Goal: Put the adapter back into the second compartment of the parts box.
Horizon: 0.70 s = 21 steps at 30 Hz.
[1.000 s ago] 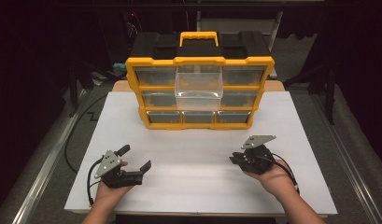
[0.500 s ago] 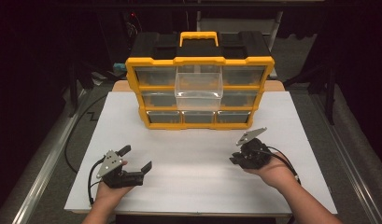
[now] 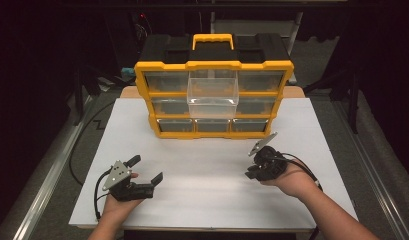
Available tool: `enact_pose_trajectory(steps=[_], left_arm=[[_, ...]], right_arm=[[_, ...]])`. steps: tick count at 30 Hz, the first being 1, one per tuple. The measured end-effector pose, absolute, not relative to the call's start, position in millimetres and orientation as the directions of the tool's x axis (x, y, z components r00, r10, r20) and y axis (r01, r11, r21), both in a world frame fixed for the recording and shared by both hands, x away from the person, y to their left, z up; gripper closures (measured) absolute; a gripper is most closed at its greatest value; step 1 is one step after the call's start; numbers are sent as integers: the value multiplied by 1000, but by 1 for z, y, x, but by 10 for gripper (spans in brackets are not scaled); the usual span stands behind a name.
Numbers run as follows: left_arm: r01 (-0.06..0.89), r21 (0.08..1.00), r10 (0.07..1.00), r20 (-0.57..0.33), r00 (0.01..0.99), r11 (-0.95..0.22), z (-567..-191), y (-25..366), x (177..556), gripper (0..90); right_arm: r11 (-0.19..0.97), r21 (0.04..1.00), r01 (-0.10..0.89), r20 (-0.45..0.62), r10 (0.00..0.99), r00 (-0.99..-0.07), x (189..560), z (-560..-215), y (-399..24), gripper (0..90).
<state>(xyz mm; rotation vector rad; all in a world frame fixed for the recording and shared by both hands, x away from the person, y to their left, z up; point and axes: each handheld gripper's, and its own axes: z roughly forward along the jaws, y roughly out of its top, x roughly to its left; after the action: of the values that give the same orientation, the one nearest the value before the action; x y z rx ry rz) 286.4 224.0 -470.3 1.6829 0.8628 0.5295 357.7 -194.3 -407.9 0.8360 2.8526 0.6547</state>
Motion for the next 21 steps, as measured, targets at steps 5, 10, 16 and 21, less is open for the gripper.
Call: enact_pose_trajectory(steps=[5, 10, 16, 21], left_arm=[[269, 957, 768, -90, 634, -110, -470, 224, 287, 3], [266, 957, 766, -85, 638, -115, -469, 223, 286, 3], [264, 957, 766, -78, 638, -122, -469, 223, 285, 3], [265, 956, 764, -76, 640, -127, -469, 222, 285, 3]], right_arm=[[771, 396, 499, 39, 529, -848, 360, -408, -193, 775], [790, 360, 496, 38, 519, -854, 362, -408, -191, 775], [806, 328, 493, 52, 506, -861, 365, -409, -189, 775], [819, 310, 483, 59, 491, -869, 365, -409, -189, 775]])
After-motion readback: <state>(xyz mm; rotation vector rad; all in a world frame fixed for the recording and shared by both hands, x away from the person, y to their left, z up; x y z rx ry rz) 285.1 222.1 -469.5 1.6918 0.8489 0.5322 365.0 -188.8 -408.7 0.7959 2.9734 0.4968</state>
